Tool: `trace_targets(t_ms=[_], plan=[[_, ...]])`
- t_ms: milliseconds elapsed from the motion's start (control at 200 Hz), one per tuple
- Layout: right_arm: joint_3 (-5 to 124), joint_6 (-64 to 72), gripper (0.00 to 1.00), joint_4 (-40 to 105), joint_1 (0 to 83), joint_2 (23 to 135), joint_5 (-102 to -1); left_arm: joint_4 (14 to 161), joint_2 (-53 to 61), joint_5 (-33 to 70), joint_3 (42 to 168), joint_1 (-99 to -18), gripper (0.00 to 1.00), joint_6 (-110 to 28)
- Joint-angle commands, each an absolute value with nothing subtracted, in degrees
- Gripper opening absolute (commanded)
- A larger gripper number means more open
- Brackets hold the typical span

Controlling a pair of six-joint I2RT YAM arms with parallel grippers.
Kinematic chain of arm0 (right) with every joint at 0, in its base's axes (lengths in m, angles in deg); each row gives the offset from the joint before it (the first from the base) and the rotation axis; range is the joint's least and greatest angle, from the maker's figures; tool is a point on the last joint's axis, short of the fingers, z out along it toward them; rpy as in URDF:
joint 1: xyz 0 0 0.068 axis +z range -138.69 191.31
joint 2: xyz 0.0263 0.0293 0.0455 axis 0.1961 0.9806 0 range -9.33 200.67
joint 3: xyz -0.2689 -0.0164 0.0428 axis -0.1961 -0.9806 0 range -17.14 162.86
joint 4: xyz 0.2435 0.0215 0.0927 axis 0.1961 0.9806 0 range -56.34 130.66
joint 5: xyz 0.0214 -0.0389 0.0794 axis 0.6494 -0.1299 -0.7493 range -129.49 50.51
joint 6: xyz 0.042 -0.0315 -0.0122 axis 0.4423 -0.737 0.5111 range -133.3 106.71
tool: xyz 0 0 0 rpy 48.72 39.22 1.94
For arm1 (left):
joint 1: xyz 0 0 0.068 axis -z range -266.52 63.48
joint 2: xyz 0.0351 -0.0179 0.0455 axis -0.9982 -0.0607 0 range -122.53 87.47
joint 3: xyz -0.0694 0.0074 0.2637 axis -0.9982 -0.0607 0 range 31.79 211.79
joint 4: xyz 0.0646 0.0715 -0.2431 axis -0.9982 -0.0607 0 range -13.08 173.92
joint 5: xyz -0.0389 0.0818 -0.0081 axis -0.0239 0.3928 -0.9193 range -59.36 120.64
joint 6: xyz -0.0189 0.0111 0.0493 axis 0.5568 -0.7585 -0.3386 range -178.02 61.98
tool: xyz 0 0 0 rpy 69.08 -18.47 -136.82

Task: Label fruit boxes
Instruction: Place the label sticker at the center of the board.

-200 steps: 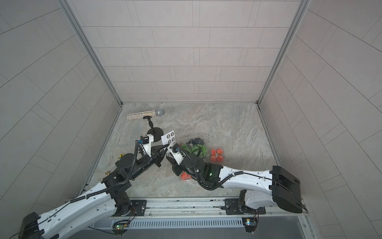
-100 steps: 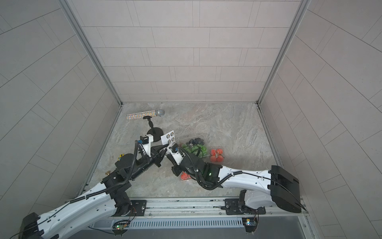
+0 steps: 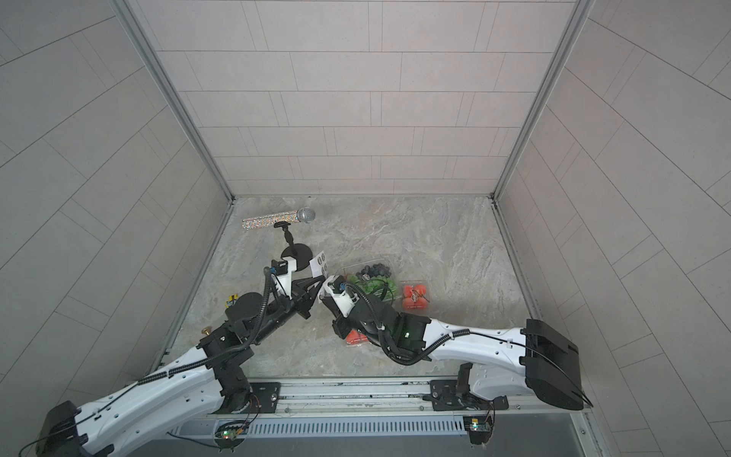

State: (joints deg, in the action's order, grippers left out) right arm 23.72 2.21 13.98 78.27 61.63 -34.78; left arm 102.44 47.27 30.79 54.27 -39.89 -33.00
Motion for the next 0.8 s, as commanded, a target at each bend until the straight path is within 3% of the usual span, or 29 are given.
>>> trace_targets(t_ms=[0,405,705,790], plan=[[23.09,2.77,0.00,14.24,78.28,60.29,-35.85,102.38,47.14,31.79,55.61,-39.98,0.00,-33.22],[22.72,3.57,0.00,15.97,78.15,58.94,-35.58,101.62,47.05,32.76,55.46,-39.94,0.00,-33.06],[23.09,15.12,0.00,36.49,69.55,49.49,-42.52,85.10,54.95,35.84,53.13,-42.44,0.00,-26.11],[23.37,17.34,0.00,42.88,67.13,47.88,-44.72,83.31,56.40,29.19,50.43,-46.85,0.00,-22.58]])
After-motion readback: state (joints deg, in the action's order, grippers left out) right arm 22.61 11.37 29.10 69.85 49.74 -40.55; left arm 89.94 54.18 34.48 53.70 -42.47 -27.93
